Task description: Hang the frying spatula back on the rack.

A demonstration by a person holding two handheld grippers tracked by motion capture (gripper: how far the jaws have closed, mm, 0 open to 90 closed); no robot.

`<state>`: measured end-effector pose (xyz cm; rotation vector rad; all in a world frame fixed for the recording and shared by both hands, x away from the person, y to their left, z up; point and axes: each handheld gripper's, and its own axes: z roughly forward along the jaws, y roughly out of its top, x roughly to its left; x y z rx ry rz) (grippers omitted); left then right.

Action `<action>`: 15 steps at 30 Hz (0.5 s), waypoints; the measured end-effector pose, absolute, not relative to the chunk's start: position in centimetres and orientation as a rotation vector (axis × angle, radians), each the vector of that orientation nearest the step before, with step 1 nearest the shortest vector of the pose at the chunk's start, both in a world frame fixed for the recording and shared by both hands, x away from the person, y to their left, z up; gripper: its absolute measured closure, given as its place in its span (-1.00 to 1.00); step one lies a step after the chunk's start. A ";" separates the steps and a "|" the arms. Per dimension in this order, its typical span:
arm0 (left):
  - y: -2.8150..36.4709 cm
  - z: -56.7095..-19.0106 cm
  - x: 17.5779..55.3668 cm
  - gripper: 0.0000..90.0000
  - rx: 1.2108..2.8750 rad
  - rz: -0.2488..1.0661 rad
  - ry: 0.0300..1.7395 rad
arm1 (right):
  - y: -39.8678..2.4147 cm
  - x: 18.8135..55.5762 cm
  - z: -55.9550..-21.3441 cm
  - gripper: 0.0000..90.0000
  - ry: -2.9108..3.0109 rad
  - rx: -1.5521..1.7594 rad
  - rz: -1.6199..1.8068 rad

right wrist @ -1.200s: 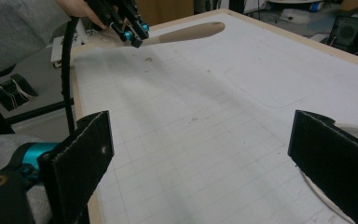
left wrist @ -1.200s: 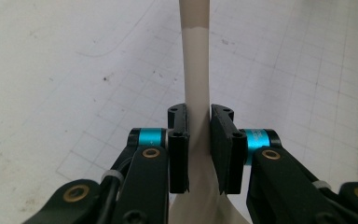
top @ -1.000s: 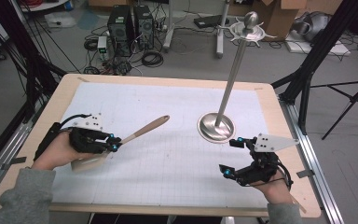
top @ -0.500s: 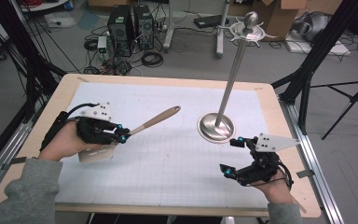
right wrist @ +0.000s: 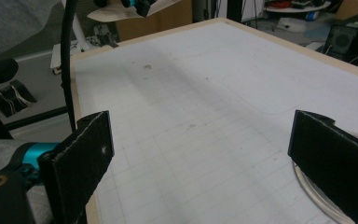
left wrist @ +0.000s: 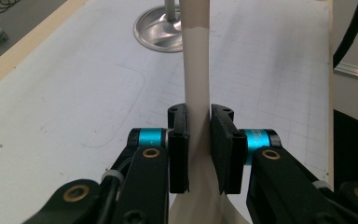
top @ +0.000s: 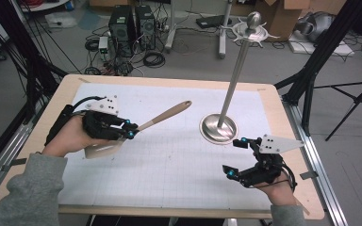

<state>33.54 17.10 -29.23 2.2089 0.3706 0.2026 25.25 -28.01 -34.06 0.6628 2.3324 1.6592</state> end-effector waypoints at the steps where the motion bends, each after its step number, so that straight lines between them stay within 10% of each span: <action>1: 17.0 -29.0 33.6 0.71 2.210 0.199 0.370 | -28.0 25.2 -34.0 -0.87 2.335 0.668 1.662; 15: 15.0 -27.5 33.9 0.71 2.215 0.192 0.366 | -28.1 25.1 -34.0 -0.87 2.343 0.666 1.669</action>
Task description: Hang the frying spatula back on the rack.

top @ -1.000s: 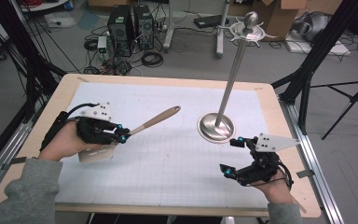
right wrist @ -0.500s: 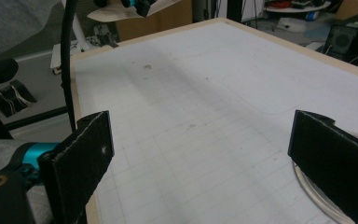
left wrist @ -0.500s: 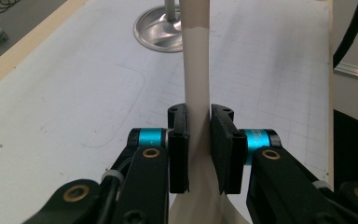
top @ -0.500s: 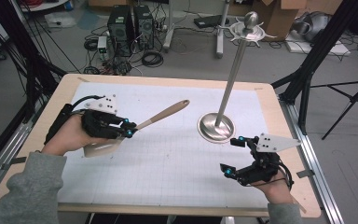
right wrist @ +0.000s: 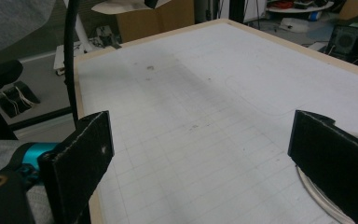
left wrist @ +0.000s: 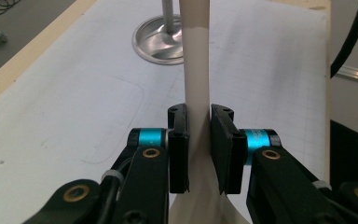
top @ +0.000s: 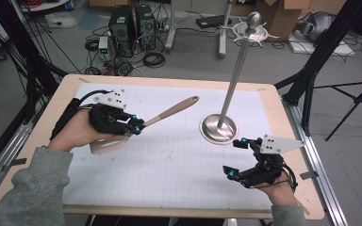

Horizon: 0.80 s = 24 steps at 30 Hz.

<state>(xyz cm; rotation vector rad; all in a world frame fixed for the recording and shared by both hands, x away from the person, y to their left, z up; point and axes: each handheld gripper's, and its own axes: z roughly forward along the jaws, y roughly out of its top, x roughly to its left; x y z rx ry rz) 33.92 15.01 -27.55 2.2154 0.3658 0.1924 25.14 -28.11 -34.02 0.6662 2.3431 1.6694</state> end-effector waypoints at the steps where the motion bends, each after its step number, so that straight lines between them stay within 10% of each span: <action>1: 14.8 -27.3 33.9 0.71 2.216 0.191 0.359 | -28.2 25.2 -34.0 -0.87 2.338 0.664 1.673; 24: 12.8 -23.0 34.9 0.71 2.181 0.256 0.326 | -28.7 25.0 -33.8 -0.87 2.304 0.673 1.704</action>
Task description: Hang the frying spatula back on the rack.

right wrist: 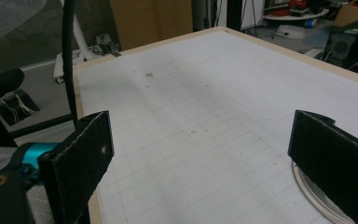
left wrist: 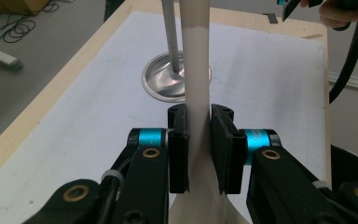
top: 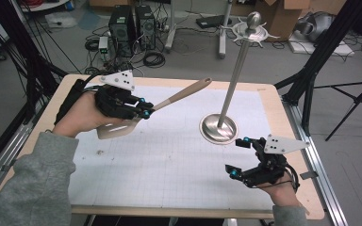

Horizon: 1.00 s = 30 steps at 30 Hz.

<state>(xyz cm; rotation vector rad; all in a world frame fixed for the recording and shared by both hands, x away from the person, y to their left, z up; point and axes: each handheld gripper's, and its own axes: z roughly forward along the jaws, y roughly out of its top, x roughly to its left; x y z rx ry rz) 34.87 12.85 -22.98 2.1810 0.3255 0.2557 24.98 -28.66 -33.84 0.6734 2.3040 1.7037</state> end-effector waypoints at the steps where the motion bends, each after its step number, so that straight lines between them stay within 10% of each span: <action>1: 12.8 -22.9 34.9 0.71 2.184 0.250 0.323 | -28.7 25.0 -33.8 -0.87 2.299 0.670 1.706; 30: 11.6 -19.7 37.1 0.71 2.171 0.255 0.229 | -29.2 25.1 -33.8 -0.87 2.285 0.672 1.720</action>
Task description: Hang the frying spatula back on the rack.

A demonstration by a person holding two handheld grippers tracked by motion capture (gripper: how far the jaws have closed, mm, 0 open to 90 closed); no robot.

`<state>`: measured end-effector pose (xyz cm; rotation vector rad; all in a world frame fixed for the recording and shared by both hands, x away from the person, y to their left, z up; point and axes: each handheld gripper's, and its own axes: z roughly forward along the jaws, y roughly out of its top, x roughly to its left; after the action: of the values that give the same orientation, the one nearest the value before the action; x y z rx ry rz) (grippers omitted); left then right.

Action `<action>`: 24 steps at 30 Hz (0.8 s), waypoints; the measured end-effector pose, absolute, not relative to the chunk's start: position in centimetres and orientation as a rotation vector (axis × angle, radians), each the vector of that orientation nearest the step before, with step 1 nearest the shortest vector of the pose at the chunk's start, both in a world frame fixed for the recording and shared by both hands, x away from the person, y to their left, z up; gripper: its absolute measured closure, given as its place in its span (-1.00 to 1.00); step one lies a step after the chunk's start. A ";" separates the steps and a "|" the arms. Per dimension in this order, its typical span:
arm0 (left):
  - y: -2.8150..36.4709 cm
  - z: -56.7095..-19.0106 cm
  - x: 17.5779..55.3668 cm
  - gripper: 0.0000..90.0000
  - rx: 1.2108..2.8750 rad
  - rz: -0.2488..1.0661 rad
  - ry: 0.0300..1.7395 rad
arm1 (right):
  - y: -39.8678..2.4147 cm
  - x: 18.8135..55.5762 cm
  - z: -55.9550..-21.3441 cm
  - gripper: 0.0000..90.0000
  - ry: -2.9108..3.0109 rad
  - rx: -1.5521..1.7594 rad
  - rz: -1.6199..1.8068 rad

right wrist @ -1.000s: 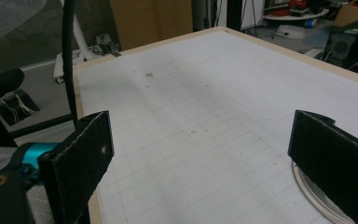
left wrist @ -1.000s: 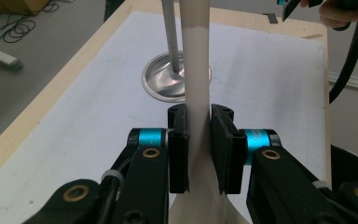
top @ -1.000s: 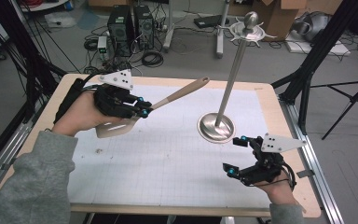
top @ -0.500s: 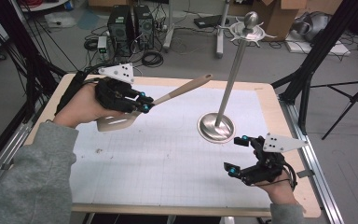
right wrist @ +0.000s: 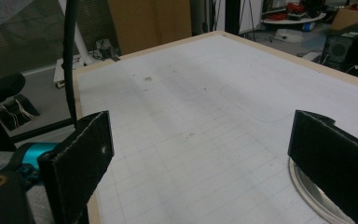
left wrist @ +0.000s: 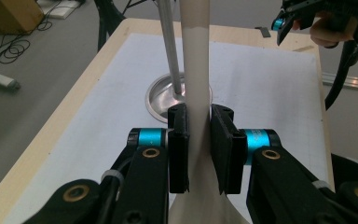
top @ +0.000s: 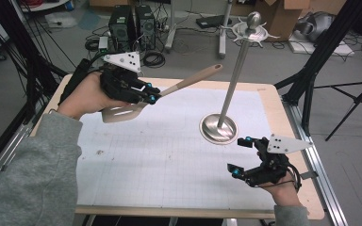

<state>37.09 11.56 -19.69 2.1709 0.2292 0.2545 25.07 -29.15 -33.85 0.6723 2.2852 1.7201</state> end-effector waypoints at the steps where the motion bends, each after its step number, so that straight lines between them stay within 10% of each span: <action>1: 11.5 -19.6 37.1 0.71 2.168 0.252 0.235 | -29.1 25.1 -33.8 -0.87 2.284 0.671 1.721; 24: 11.9 -16.8 37.3 0.71 2.085 0.288 0.253 | -29.1 25.0 -33.8 -0.87 2.286 0.669 1.727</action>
<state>37.28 11.94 -16.85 2.0848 0.2530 0.2883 24.98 -29.15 -33.83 0.6694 2.2863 1.7269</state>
